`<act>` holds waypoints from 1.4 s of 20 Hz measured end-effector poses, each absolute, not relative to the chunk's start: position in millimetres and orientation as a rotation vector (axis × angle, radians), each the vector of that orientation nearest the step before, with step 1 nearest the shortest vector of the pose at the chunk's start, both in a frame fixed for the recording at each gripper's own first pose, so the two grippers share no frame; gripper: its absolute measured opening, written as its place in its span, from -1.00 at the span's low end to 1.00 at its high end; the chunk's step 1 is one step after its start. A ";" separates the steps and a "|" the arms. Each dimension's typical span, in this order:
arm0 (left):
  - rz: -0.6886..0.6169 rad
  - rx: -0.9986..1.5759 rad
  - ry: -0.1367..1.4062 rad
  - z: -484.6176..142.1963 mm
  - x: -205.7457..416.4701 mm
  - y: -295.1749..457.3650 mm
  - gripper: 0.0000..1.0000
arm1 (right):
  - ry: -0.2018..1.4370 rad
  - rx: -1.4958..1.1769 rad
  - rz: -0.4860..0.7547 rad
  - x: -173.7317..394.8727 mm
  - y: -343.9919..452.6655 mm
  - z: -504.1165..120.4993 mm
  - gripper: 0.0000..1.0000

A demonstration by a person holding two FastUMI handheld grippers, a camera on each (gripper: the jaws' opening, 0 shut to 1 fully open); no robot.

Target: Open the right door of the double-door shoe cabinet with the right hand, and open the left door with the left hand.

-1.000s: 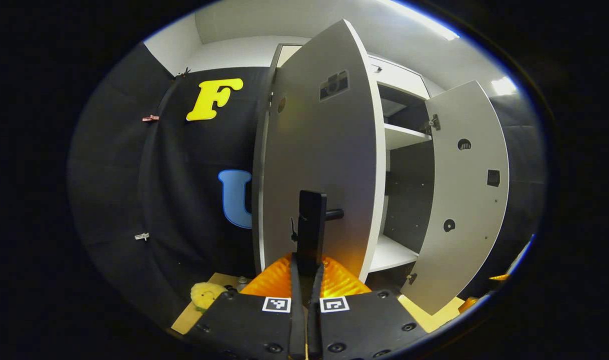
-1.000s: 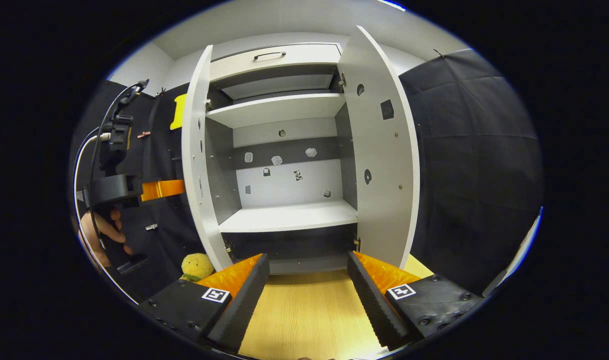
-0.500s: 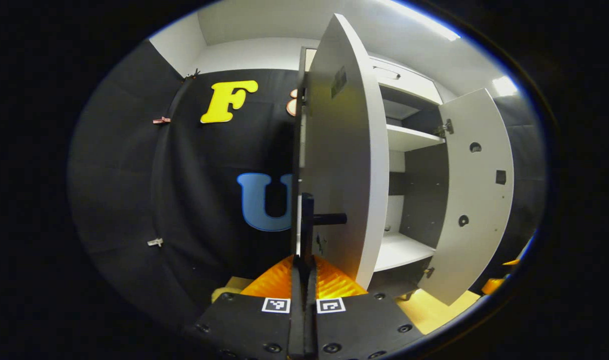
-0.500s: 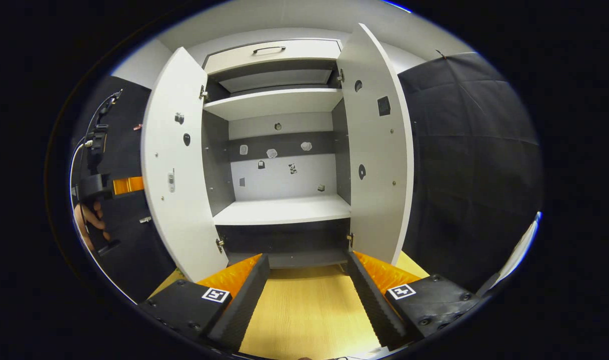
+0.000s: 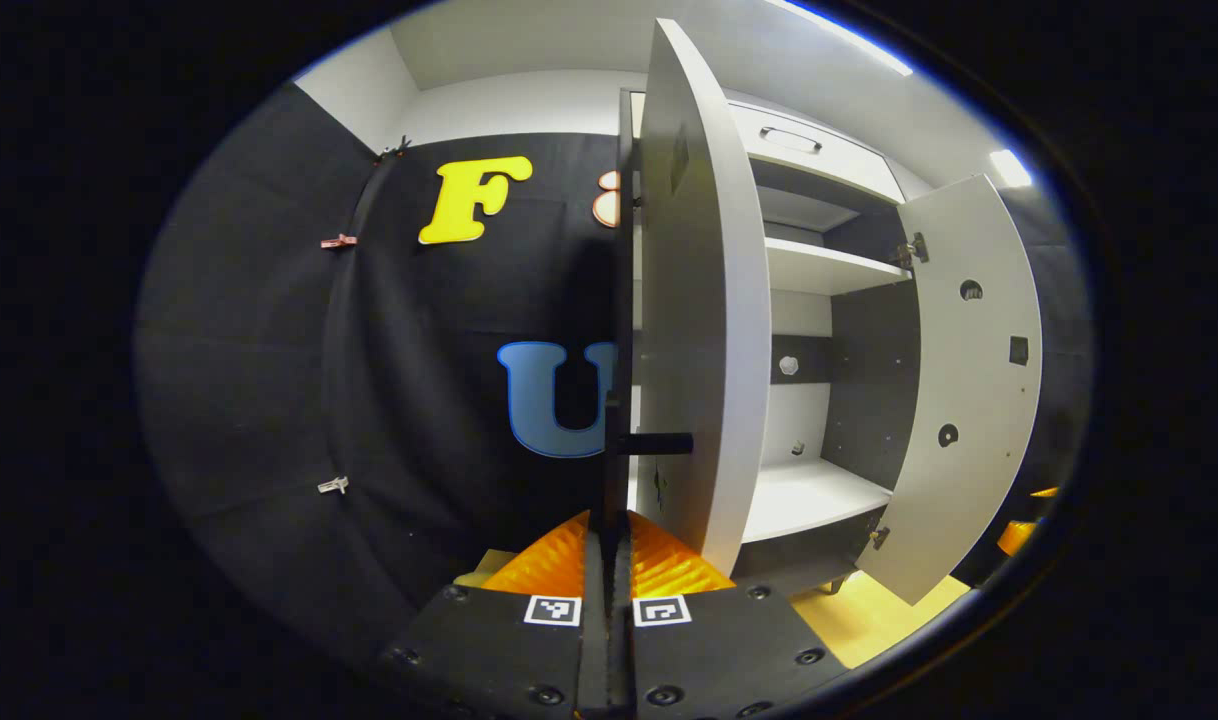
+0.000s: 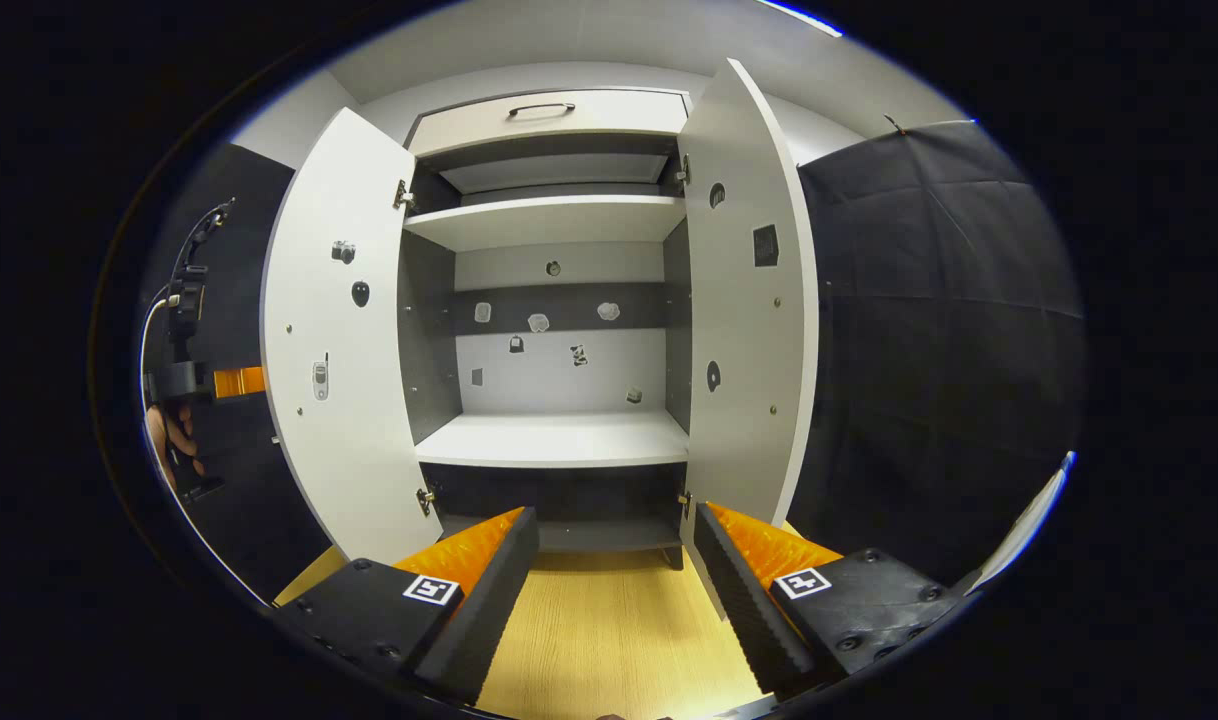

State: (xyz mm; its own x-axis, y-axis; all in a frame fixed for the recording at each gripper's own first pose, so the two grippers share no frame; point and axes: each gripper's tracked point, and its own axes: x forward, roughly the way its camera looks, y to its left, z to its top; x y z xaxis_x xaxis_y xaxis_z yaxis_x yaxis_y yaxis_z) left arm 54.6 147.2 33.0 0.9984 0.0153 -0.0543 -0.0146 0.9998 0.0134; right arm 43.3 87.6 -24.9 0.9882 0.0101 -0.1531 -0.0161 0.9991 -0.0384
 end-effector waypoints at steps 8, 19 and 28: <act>0.090 0.012 -0.004 59.5 -32.6 76.1 -0.87 | 0.111 -0.006 0.103 53.0 24.5 10.9 0.93; 0.122 -0.014 -0.032 30.5 -91.5 -39.3 0.90 | 0.033 0.032 0.169 46.1 -26.6 46.3 0.97; 0.124 0.009 0.001 16.2 -90.7 -27.7 0.90 | 0.073 0.047 0.161 54.8 -5.7 22.5 0.97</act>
